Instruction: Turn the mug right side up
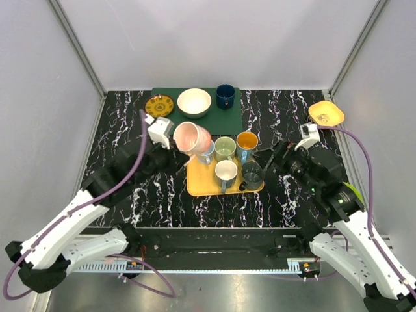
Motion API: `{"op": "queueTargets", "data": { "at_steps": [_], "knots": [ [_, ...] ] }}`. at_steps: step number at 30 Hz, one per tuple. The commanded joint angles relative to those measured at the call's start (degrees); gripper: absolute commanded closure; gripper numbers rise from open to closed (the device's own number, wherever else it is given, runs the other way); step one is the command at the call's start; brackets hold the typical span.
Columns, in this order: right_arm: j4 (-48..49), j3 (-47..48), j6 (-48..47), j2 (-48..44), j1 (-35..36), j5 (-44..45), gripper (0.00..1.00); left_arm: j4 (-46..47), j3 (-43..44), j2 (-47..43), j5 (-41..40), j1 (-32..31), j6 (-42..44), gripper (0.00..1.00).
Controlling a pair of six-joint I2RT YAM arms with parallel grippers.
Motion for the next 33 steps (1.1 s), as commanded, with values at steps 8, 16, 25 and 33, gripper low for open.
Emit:
{"op": "queueTargets", "data": {
  "at_steps": [8,16,25,33],
  "knots": [
    [18.97,3.96,10.05,-1.95,0.16,-28.32,0.0,56.79,-6.33,0.22,32.04,4.93,-27.63,1.0],
    [33.03,0.26,16.12,0.59,0.25,-32.46,0.08,85.75,-14.68,7.34,34.52,5.81,-45.92,1.0],
    [38.14,0.7,18.14,11.04,0.25,-34.66,0.25,94.9,-17.32,9.89,34.7,5.64,-50.59,1.0],
    [47.26,1.67,20.86,13.77,0.25,-34.74,0.32,96.06,-19.43,10.42,36.28,5.02,-51.38,1.0]
  ]
}}
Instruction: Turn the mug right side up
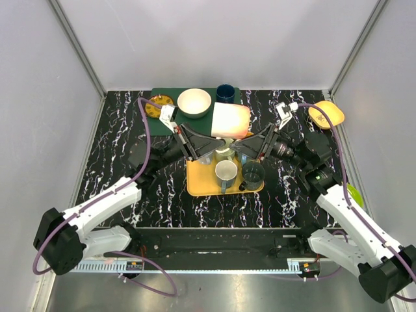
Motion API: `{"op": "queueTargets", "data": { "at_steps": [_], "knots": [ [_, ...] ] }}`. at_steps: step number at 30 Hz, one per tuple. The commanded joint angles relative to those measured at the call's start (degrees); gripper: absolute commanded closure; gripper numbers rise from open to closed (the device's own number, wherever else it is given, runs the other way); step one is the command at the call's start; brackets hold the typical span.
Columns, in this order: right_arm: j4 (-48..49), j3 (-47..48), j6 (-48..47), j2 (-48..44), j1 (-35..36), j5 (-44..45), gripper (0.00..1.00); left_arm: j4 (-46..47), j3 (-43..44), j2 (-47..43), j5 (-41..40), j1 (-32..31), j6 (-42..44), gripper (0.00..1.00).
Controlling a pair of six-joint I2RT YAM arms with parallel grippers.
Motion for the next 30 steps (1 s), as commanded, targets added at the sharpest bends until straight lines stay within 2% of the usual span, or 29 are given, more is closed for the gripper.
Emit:
{"op": "queueTargets", "data": {
  "at_steps": [1,8,14,17,21,28,30],
  "knots": [
    [9.25,1.45,2.44,1.86,0.25,-1.26,0.33,12.17,-0.59,-0.86,1.64,-0.57,-1.74,1.0],
    [10.22,4.08,2.09,4.77,0.25,-2.58,0.41,11.47,-1.3,-0.77,2.51,-0.92,-1.74,1.0],
    [13.38,4.7,3.5,6.09,0.25,-4.6,0.38,7.35,-0.51,0.81,3.39,-1.54,-0.87,1.0],
    [11.81,5.58,2.36,6.18,0.25,-4.52,0.41,5.23,0.37,1.51,3.39,-1.89,0.8,1.0],
    [11.71,6.02,2.09,6.44,0.16,-4.69,0.49,0.14,1.6,2.13,4.01,-2.68,3.35,1.0],
    [11.72,5.5,1.92,6.88,0.25,-3.9,0.76,2.24,0.29,2.31,5.5,-3.21,3.0,1.0],
    [11.98,5.14,1.74,6.53,0.25,-2.67,0.92,2.33,-0.41,2.13,5.77,-3.3,3.18,1.0]
  ]
}}
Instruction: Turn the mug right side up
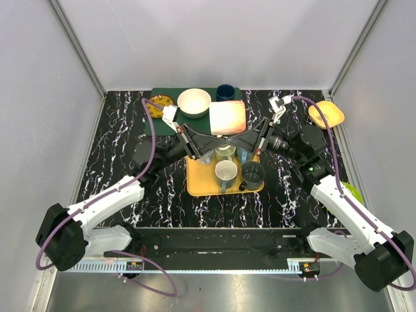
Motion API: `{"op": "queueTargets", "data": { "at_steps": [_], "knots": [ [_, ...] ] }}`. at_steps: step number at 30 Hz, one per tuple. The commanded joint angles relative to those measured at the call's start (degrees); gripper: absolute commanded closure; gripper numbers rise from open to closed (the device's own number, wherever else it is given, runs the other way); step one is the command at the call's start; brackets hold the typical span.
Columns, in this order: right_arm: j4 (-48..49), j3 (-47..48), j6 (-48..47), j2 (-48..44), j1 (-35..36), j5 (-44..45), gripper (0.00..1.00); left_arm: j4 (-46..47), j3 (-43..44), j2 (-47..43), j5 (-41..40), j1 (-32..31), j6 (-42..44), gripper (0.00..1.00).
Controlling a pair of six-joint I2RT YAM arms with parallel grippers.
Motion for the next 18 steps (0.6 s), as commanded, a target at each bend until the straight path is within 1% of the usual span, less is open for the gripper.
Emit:
{"op": "queueTargets", "data": {
  "at_steps": [1,2,7,9,10,11,15,17,18],
  "knots": [
    [4.0,2.74,-1.23,0.04,0.38,2.18,0.98,1.3,0.46,-0.54,7.03,-2.86,1.89,1.0],
    [3.74,2.74,-1.49,-0.14,0.38,3.06,1.0,1.39,-0.15,-0.71,7.12,-2.86,2.06,1.0],
    [1.02,3.0,-4.13,-1.89,0.38,6.13,1.0,1.48,-2.96,-3.08,6.86,-2.86,2.85,1.0],
    [-1.53,3.0,-6.23,-3.38,0.38,8.24,1.0,1.21,-4.02,-5.01,5.12,-2.78,3.73,0.93],
    [-2.23,3.0,-6.76,-3.74,0.29,8.68,1.0,1.39,-5.42,-5.72,4.23,-2.77,4.0,0.92],
    [-2.76,2.91,-7.38,-4.09,0.38,8.95,1.0,1.82,-5.96,-6.42,3.53,-2.77,4.26,0.88],
    [-1.89,2.65,-6.68,-4.1,0.38,8.08,1.0,3.58,-6.49,-7.49,3.16,-2.6,4.35,0.82],
    [0.55,1.77,-5.28,-4.18,0.38,7.2,1.0,4.98,-6.57,-6.96,3.87,-2.6,3.39,0.83],
    [1.62,1.42,-4.58,-3.75,0.38,6.76,1.0,7.52,-6.75,-6.43,4.48,-2.6,2.95,0.92]
  ]
}}
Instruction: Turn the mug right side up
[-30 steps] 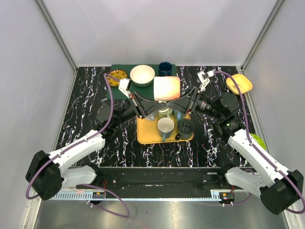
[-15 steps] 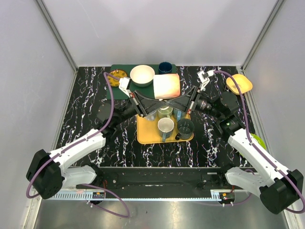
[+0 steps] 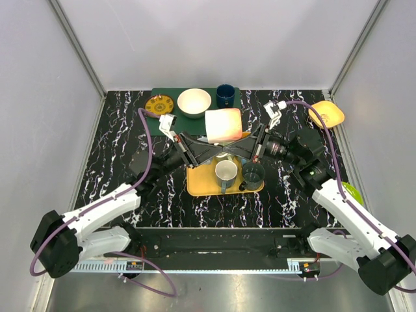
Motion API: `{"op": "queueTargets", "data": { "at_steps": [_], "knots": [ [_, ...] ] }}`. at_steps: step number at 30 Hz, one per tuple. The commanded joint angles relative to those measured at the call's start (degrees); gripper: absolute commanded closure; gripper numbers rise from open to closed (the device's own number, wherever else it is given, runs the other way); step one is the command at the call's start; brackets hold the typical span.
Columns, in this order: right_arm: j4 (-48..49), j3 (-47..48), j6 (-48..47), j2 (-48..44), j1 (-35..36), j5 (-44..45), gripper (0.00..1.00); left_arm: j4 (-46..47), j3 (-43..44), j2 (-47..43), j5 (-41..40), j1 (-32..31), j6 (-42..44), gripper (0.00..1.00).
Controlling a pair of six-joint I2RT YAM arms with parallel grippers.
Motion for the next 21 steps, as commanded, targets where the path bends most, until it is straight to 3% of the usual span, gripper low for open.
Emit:
{"op": "queueTargets", "data": {
  "at_steps": [1,5,6,9,12,18,21],
  "knots": [
    [9.27,0.98,1.28,-1.21,-1.89,4.81,1.0,8.15,-1.42,-1.23,7.9,-0.7,1.0,0.99],
    [12.37,0.63,4.98,-0.06,-1.89,3.66,1.0,7.3,-0.81,-1.14,8.95,-0.7,1.6,1.0],
    [12.1,0.98,4.9,-0.06,-1.89,3.58,0.96,4.93,-0.37,-2.01,8.86,-0.7,2.57,1.0],
    [10.43,2.03,4.54,-0.15,-1.89,4.1,0.63,-4.04,0.95,-4.47,7.46,-0.79,7.49,1.0],
    [7.71,3.61,3.58,-0.15,-1.89,4.81,0.48,-9.58,2.18,-5.44,7.63,-0.79,10.39,1.0],
    [8.13,3.8,3.84,1.08,-1.89,5.69,0.51,-11.36,2.18,-5.8,8.07,-1.05,11.37,1.0],
    [9.37,4.06,4.72,2.39,-1.98,4.72,0.62,-8.81,1.92,-4.66,9.91,-1.49,10.14,1.0]
  ]
}}
